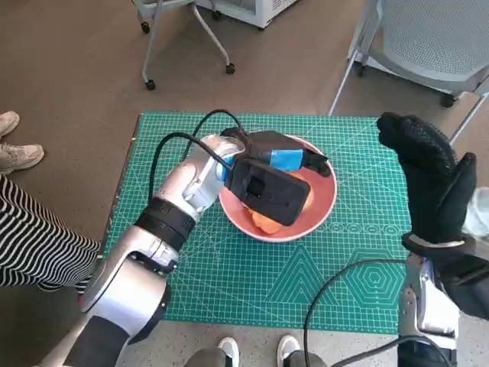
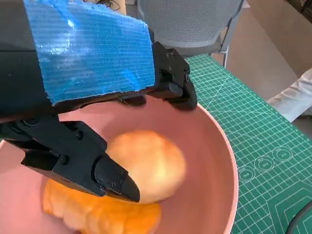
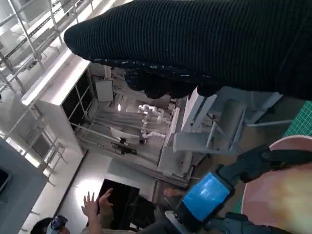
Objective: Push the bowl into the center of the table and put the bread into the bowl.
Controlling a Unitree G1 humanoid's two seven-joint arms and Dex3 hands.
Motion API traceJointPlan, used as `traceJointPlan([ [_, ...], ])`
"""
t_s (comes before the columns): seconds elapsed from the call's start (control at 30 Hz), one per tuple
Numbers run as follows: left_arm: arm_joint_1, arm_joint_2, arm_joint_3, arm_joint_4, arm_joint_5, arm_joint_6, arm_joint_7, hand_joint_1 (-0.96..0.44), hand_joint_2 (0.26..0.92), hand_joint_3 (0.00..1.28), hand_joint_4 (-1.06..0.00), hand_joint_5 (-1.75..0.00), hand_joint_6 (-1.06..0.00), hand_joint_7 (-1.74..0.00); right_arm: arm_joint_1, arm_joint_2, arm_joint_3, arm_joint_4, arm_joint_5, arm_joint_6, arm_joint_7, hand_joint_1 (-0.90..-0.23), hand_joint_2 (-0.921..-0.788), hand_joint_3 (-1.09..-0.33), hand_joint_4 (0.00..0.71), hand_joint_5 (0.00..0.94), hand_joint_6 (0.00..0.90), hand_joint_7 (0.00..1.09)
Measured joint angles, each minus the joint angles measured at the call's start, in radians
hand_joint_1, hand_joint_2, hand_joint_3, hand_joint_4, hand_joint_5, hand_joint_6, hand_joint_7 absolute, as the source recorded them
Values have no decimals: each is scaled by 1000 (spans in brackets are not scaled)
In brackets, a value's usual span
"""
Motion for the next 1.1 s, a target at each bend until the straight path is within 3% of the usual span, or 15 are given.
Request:
traceJointPlan([
  [0.4,48,60,92,-92,-132,-18,-84,-337,823,18,0,1,-179,-50,-8,0,4,-1,-30,6,-26,-701,-921,-770,214,3,91,512],
  [0.6,80,102,239,-134,-329,-68,-151,-436,848,25,1,1,-168,-40,-18,0,2,-15,-30,25,-33,-698,-921,-772,211,1,93,514],
  [0.73,112,102,355,-163,-496,-116,-170,-553,898,49,1,1,-172,-40,-28,-1,0,-44,-29,52,-41,-698,-921,-775,210,0,95,519],
  [0.93,185,61,507,-240,-736,-119,-193,-684,919,272,-13,-6,-179,-46,-57,-1,1,-106,-30,95,-60,-700,-921,-767,213,1,116,538],
  [1.1,286,10,576,-423,-867,-47,-134,-712,921,418,-22,-10,-167,-57,-92,-1,5,-131,-36,111,-73,-699,-921,-751,221,5,130,550],
])
